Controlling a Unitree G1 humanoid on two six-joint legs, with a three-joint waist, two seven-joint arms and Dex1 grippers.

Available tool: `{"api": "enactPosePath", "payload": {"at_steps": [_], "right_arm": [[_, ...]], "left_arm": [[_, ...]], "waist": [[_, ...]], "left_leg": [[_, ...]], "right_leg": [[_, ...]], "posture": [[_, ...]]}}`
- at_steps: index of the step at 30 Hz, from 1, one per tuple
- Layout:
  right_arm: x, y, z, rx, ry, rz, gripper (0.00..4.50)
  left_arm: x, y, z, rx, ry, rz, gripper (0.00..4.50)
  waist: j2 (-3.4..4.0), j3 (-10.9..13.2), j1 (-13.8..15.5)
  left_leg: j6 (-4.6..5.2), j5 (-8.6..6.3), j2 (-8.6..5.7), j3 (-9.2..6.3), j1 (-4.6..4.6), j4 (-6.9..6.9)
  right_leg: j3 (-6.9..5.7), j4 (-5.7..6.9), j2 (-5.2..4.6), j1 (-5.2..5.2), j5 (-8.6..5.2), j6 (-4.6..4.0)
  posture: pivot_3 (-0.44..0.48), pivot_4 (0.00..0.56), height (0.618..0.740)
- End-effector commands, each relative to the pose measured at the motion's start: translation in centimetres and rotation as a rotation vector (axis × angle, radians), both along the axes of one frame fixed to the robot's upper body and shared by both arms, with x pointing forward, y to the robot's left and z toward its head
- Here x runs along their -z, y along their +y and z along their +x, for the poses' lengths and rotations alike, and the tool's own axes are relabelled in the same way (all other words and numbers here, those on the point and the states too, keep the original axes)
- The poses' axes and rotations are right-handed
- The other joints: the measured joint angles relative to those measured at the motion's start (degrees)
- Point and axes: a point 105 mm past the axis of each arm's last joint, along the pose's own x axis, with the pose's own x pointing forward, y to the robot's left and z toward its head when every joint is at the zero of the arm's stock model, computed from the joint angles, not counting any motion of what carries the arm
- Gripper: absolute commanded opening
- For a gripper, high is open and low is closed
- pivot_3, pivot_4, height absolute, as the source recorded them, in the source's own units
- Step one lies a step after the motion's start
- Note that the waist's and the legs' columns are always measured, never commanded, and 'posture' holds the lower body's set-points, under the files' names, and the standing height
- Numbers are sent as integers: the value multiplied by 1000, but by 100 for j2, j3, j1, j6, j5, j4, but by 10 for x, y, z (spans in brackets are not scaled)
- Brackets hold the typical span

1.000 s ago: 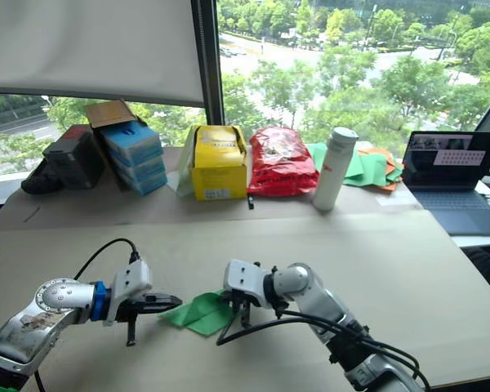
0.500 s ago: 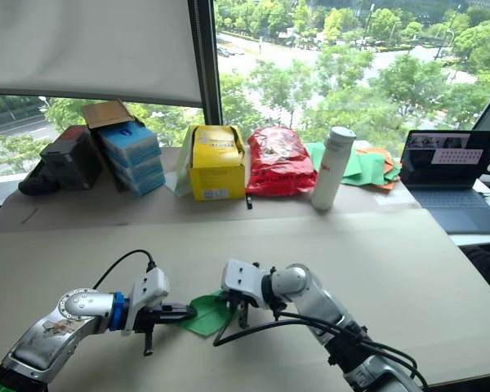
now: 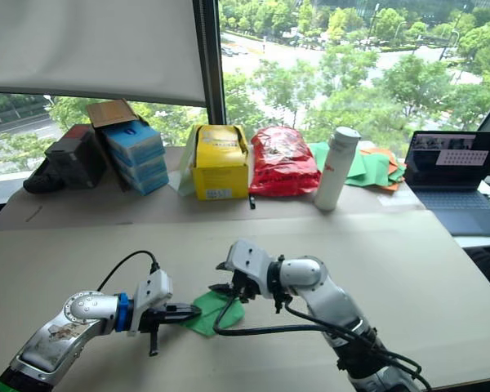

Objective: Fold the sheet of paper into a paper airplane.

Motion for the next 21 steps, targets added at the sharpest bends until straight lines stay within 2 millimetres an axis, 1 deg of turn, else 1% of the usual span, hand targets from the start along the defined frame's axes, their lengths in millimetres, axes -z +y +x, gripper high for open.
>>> {"api": "enactPosePath", "payload": {"at_steps": [1,2,4,7,12,14,16,18,21], "right_arm": [[-1,6,-14,-68,-70,-13,1066],[9,8,-16,-77,-67,-44,683],[20,9,-17,-77,-68,-75,33],[38,13,-13,-40,-44,-87,33],[44,14,-12,-33,-32,-100,33],[52,11,-14,-37,-5,-136,33],[60,7,-7,18,18,-166,33],[63,5,-3,50,19,-182,33],[75,0,-7,51,60,-236,33]], "left_arm": [[7,0,-2,0,19,32,0],[7,0,-2,2,18,34,0],[6,1,-2,5,18,36,0],[6,0,-2,7,18,36,0],[5,1,-2,2,17,37,0],[5,1,-3,1,17,38,0],[4,1,-3,-1,15,39,0],[5,1,-3,-1,16,40,0],[5,1,-4,-3,17,42,0]], "waist": [[0,0,1],[0,0,0],[0,0,-5],[0,0,-9],[0,0,-8],[0,0,-6],[0,0,-7],[0,0,-9],[0,0,-8]], "left_leg": [[0,0,0,0,0,0],[0,0,0,0,0,0],[0,0,-1,1,0,0],[0,0,0,1,1,1],[-7,4,0,1,-1,1],[-7,4,0,1,0,1],[-1,1,1,0,1,1],[0,1,2,0,3,0],[0,0,2,-1,7,0]], "right_leg": [[-1,0,4,0,0,0],[-2,0,11,0,0,0],[-1,-1,15,0,0,0],[0,-1,23,3,0,0],[3,-1,27,1,-1,1],[3,-2,27,2,-1,1],[3,-2,27,3,-1,1],[3,-1,28,3,-1,0],[4,-1,29,7,-1,0]], "posture": [[0,150,740],[0,150,740],[0,150,740],[0,150,740],[0,150,740],[0,150,740],[0,150,740],[0,150,740],[0,150,740]]}}
